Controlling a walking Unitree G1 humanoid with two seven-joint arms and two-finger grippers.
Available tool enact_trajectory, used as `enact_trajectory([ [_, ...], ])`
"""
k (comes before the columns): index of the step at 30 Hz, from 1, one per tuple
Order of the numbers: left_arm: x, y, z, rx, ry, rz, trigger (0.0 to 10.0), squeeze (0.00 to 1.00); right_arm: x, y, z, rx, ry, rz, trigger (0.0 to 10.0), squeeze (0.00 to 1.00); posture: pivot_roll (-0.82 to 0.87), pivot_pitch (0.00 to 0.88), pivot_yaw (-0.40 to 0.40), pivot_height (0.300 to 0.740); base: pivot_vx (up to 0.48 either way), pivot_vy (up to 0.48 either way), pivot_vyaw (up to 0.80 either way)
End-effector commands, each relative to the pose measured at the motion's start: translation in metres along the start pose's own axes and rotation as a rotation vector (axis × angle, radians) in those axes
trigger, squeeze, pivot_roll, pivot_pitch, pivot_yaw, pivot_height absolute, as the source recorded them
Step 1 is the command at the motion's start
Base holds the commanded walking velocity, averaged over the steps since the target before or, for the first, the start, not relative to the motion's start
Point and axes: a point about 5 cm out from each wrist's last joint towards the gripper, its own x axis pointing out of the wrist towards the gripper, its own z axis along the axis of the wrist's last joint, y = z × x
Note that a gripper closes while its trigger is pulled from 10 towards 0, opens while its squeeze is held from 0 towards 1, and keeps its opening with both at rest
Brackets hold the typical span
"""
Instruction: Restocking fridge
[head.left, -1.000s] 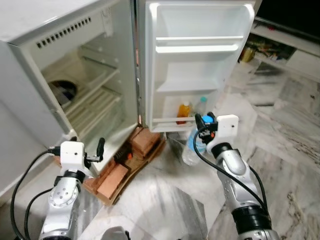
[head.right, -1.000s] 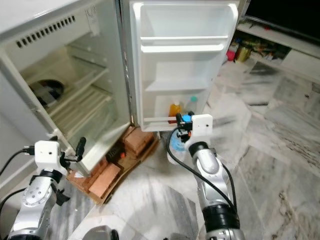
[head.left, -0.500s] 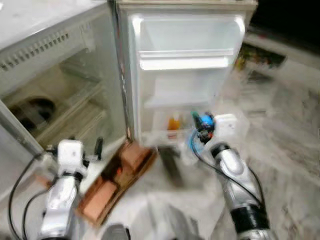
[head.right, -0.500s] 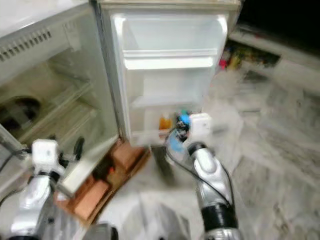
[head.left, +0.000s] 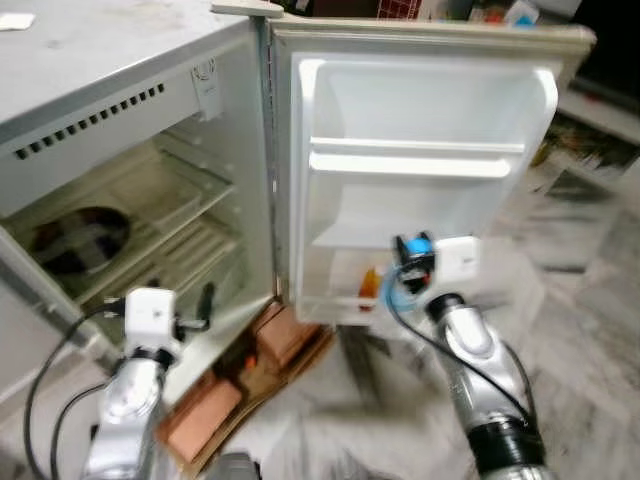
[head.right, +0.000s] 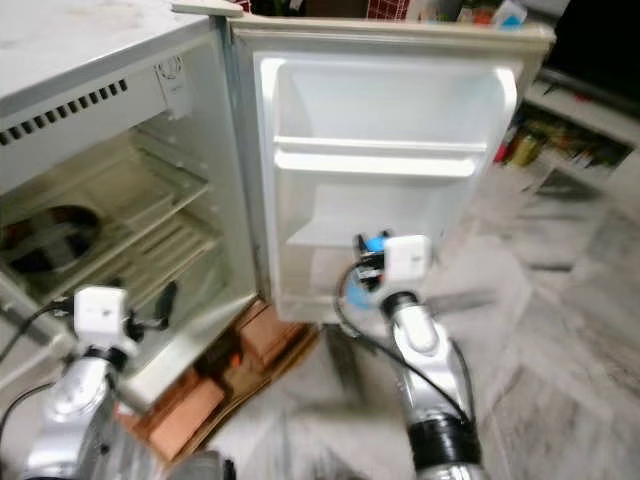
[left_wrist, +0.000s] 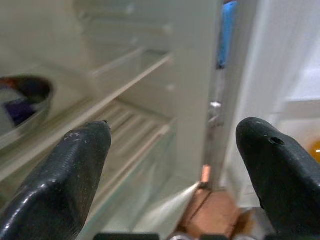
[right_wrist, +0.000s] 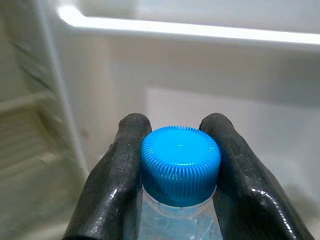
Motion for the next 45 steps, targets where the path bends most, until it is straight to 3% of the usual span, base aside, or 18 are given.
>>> enact_trajectory([
  [1, 0.0035, -0.0075, 0.0056, 0.004, -0.021, -0.025, 10.0, 0.0, -0.0016, -0.0102, 0.0055, -0.019, -0.021, -0.024, 10.0, 0.0, 0.02, 0.058, -0.059, 0.74, 0.292, 0.0, 0.0],
  [9, 0.0031, -0.0074, 0.006, 0.008, -0.022, -0.027, 10.0, 0.0, -0.0005, -0.0095, 0.0045, -0.024, -0.016, -0.024, 10.0, 0.0, 0.02, 0.058, -0.058, 0.74, 0.289, 0.0, 0.0],
  [21, 0.002, -0.0069, 0.0056, 0.016, -0.015, -0.02, 10.0, 0.0, -0.0017, -0.0063, 0.0004, -0.022, 0.002, -0.002, 10.0, 0.0, 0.03, 0.059, -0.058, 0.74, 0.0, 0.0, 0.0],
  [30, 0.0025, -0.0078, 0.005, 0.014, -0.011, -0.021, 10.0, 0.0, -0.0006, -0.0083, 0.0027, -0.03, -0.007, -0.007, 10.0, 0.0, 0.02, 0.06, -0.056, 0.74, 0.0, 0.0, 0.69],
  [45, 0.0058, -0.0086, 0.0061, 0.012, -0.016, -0.018, 10.0, 0.0, 0.004, -0.0119, 0.0079, -0.011, -0.03, -0.035, 10.0, 0.0, 0.02, 0.058, -0.059, 0.735, 0.0, 0.0, 0.0],
])
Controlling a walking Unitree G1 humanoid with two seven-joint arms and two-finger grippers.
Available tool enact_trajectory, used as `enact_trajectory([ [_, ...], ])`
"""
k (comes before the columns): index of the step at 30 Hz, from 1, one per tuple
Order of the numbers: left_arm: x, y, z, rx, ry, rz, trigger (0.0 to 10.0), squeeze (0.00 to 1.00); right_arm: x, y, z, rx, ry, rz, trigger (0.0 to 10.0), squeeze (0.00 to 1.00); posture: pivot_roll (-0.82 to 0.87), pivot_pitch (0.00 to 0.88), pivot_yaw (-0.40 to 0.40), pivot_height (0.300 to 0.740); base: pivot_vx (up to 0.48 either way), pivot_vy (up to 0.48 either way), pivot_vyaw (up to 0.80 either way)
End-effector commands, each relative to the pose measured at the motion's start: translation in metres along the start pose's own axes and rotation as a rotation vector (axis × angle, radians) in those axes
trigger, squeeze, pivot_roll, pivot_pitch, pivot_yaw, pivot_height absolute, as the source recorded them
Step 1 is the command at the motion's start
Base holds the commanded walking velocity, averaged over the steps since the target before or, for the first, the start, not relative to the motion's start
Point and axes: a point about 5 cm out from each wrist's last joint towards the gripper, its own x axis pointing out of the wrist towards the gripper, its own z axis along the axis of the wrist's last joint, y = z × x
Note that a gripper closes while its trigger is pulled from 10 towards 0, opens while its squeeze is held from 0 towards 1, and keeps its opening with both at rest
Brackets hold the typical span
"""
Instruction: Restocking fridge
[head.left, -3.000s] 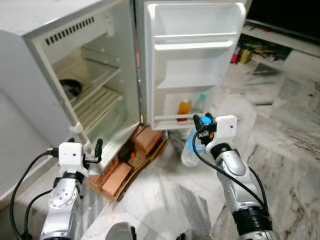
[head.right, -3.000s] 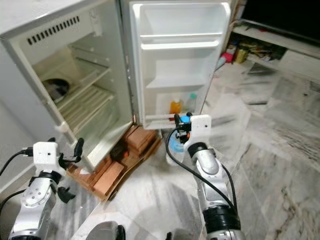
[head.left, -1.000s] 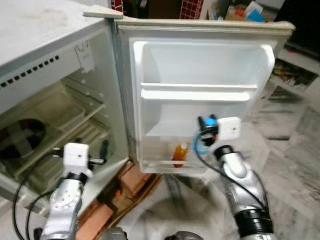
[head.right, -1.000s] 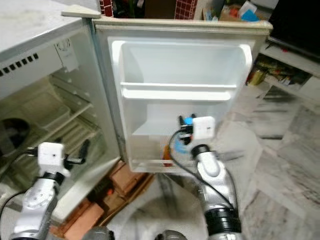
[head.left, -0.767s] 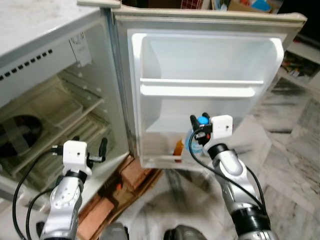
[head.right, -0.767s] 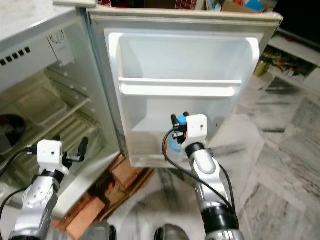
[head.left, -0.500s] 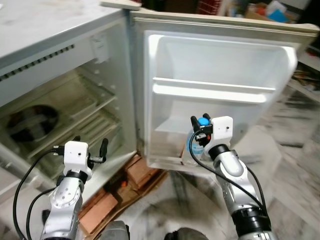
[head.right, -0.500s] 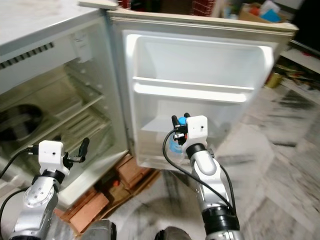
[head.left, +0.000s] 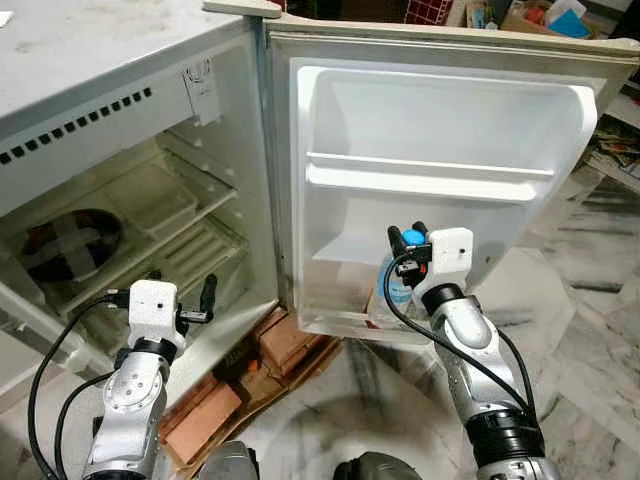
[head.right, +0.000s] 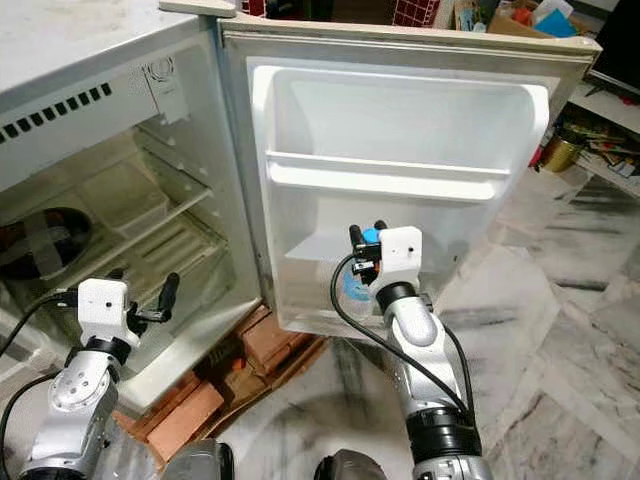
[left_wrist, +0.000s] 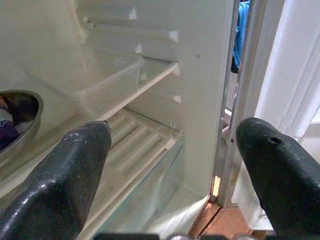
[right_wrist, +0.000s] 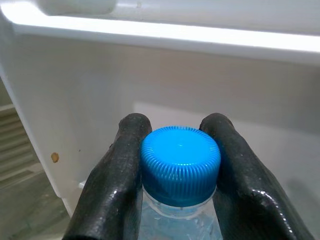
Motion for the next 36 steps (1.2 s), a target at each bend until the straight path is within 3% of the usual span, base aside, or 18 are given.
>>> enact_trajectory([
  [1, -0.0003, 0.0002, -0.0024, 0.002, 0.014, 0.007, 10.0, 0.0, 0.0039, -0.0022, 0.0075, 0.008, -0.036, -0.005, 10.0, 0.0, 0.02, 0.058, -0.059, 0.73, 0.0, 0.0, 0.0],
  [16, 0.0002, -0.0009, -0.0016, 0.006, 0.008, 0.008, 10.0, 0.0, 0.0049, -0.0006, 0.0079, 0.01, -0.039, 0.0, 10.0, 0.0, 0.02, 0.055, -0.059, 0.65, 0.0, 0.0, 0.0],
  [36, 0.0006, -0.0001, 0.0009, 0.017, -0.007, 0.011, 10.0, 0.0, 0.0064, -0.0003, 0.0065, 0.001, -0.034, -0.009, 10.0, 0.0, 0.02, 0.066, -0.056, 0.65, 0.0, 0.0, 0.0],
])
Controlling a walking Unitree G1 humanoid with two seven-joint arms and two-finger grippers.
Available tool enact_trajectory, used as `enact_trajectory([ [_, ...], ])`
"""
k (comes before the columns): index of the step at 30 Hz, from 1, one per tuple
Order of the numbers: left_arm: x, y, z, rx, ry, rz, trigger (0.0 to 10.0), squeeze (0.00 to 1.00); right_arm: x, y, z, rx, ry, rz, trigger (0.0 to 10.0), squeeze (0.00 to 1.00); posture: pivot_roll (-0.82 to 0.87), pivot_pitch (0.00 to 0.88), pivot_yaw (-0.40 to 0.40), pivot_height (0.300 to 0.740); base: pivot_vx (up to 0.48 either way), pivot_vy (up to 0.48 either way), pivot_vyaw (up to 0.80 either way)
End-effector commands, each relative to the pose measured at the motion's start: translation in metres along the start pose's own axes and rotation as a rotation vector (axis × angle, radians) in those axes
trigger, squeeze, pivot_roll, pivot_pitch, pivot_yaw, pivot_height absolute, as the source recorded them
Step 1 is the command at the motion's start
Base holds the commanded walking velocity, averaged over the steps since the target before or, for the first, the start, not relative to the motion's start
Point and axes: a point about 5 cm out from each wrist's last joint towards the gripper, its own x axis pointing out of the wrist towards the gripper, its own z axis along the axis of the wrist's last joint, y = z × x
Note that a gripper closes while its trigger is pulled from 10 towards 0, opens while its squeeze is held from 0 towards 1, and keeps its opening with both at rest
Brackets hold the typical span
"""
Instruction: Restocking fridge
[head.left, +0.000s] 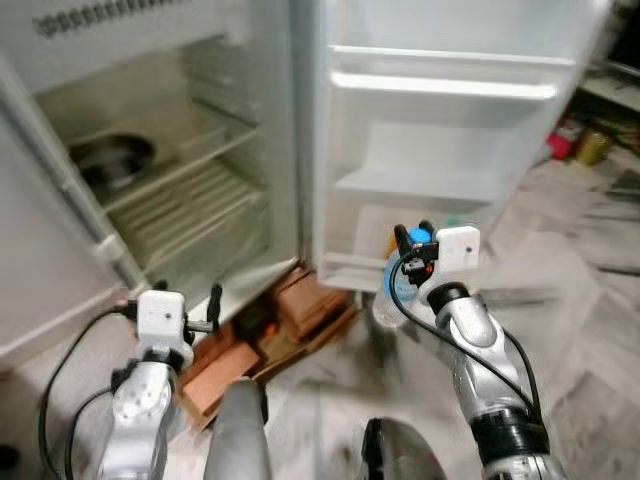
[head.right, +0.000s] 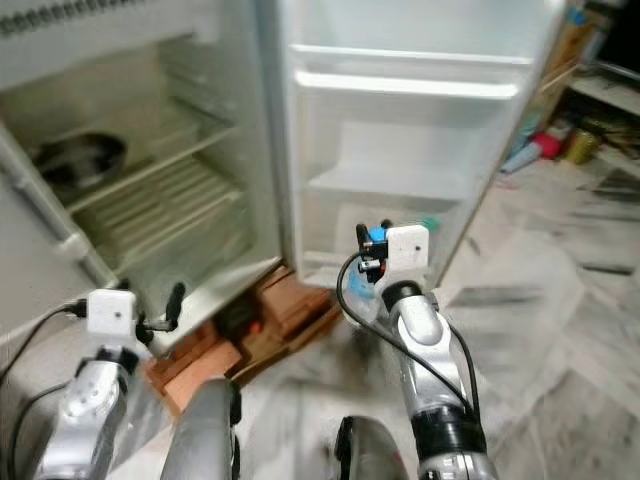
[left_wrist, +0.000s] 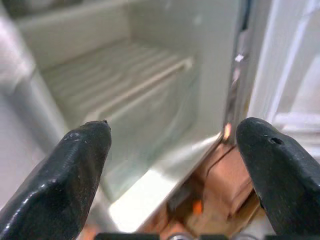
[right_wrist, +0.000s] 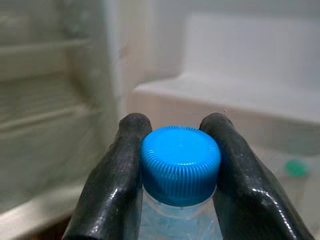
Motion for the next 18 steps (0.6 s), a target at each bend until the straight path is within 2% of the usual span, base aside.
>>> enact_trajectory([
  [1, 0.009, 0.0019, 0.0156, 0.016, -0.061, -0.001, 10.0, 0.0, 0.0052, 0.0004, 0.0112, -0.007, -0.044, 0.0, 10.0, 0.0, 0.02, 0.064, -0.055, 0.65, 0.0, 0.0, 0.0],
  [16, 0.0085, 0.0025, 0.0158, 0.013, -0.066, -0.003, 10.0, 0.0, 0.0066, 0.0008, 0.0129, -0.007, -0.051, 0.011, 10.0, 0.0, 0.02, 0.069, -0.056, 0.65, 0.0, 0.0, 0.0],
  [18, 0.0083, 0.0023, 0.0155, 0.013, -0.065, -0.004, 10.0, 0.0, 0.0065, 0.0007, 0.013, -0.008, -0.051, 0.011, 10.0, 0.0, 0.02, 0.07, -0.056, 0.65, 0.24, 0.0, 0.0],
])
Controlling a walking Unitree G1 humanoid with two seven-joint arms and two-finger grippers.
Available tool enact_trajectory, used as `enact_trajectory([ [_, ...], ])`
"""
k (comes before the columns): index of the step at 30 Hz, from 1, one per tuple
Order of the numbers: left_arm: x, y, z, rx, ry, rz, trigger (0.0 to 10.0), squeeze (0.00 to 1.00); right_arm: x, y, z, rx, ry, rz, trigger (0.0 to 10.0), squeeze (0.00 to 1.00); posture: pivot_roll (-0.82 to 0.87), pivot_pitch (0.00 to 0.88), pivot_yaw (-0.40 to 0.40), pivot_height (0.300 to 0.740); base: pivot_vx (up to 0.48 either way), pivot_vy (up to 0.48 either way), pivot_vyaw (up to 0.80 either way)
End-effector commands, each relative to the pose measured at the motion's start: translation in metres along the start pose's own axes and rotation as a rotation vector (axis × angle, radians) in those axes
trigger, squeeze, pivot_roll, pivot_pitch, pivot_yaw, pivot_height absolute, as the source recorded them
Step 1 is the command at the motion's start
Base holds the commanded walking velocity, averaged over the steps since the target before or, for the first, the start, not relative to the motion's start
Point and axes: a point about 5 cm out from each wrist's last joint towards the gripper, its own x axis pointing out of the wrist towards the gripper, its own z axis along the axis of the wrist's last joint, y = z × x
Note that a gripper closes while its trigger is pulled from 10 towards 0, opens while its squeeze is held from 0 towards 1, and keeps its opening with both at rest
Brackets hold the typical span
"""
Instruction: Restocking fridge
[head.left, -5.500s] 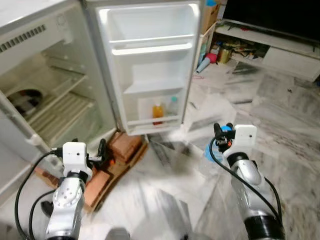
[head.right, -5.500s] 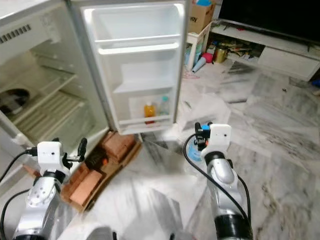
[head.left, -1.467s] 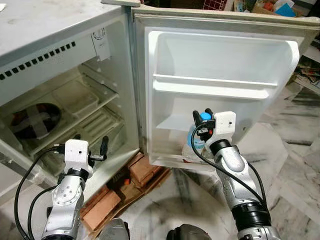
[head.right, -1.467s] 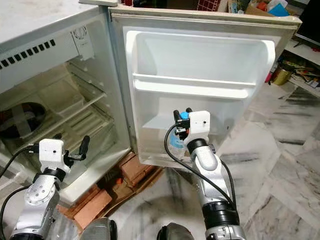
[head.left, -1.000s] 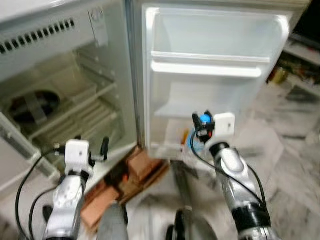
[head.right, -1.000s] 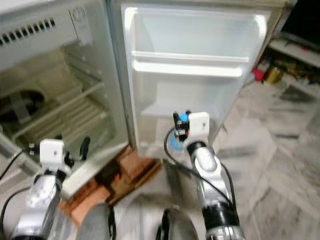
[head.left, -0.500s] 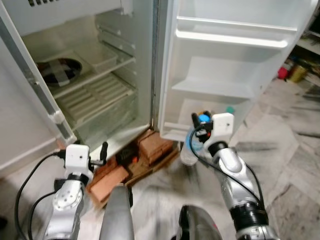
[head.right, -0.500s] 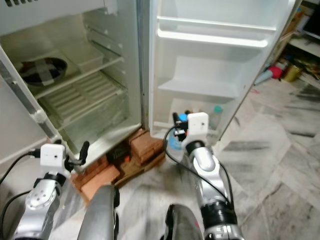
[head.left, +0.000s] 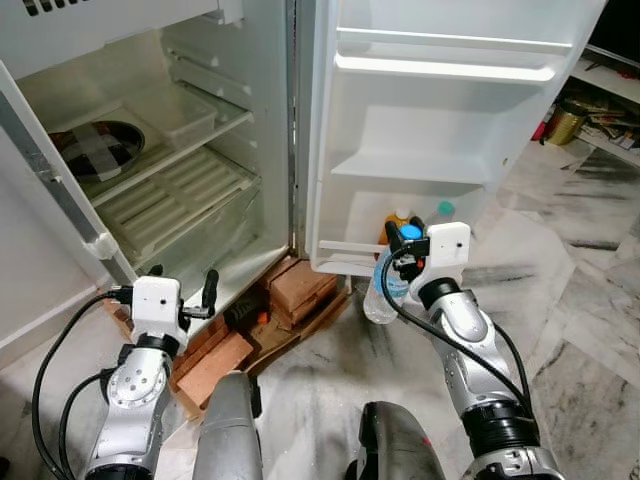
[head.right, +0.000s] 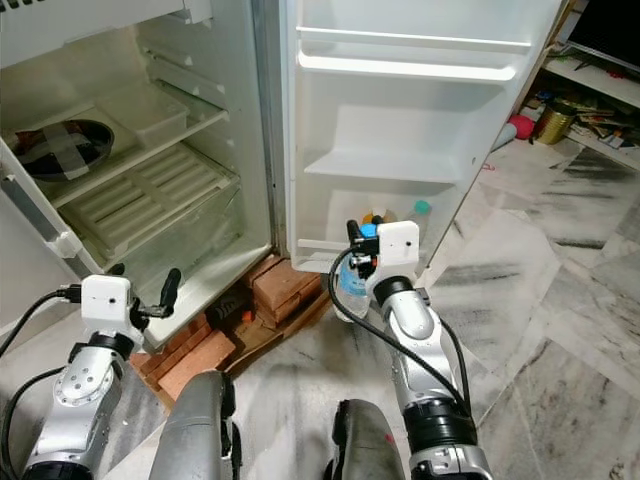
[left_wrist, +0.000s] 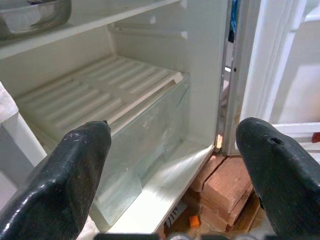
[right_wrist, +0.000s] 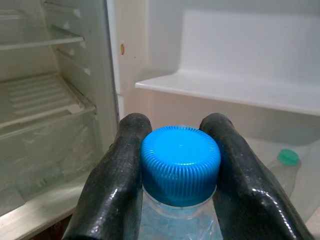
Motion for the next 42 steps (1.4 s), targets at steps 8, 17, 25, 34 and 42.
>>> enact_trajectory([
  [8, -0.0018, -0.0007, 0.0007, 0.002, -0.006, -0.011, 10.0, 0.0, 0.0021, -0.0031, 0.0079, -0.011, -0.033, -0.005, 10.0, 0.0, 0.01, 0.072, -0.053, 0.65, 0.253, 0.0, 0.0],
  [17, -0.0019, -0.0017, 0.0006, 0.002, -0.007, -0.013, 10.0, 0.0, 0.002, -0.0034, 0.0081, -0.011, -0.032, -0.005, 10.0, 0.0, 0.02, 0.074, -0.057, 0.65, 0.28, 0.0, 0.0],
  [25, -0.0025, -0.0019, 0.0001, 0.001, -0.007, -0.01, 10.0, 0.0, 0.0035, -0.0027, 0.0087, -0.01, -0.032, -0.001, 10.0, 0.0, 0.02, 0.075, -0.059, 0.65, 0.286, 0.0, 0.0],
  [34, -0.0023, -0.002, -0.0004, 0.002, -0.004, -0.011, 10.0, 0.0, 0.0033, -0.0026, 0.0082, -0.01, -0.03, -0.002, 10.0, 0.0, 0.02, 0.075, -0.056, 0.65, 0.287, 0.0, 0.0],
  [42, -0.0022, -0.0022, -0.0004, 0.003, -0.004, -0.009, 10.0, 0.0, 0.0029, -0.0013, 0.0076, -0.01, -0.027, 0.005, 10.0, 0.0, 0.02, 0.077, -0.058, 0.65, 0.287, 0.0, 0.0],
])
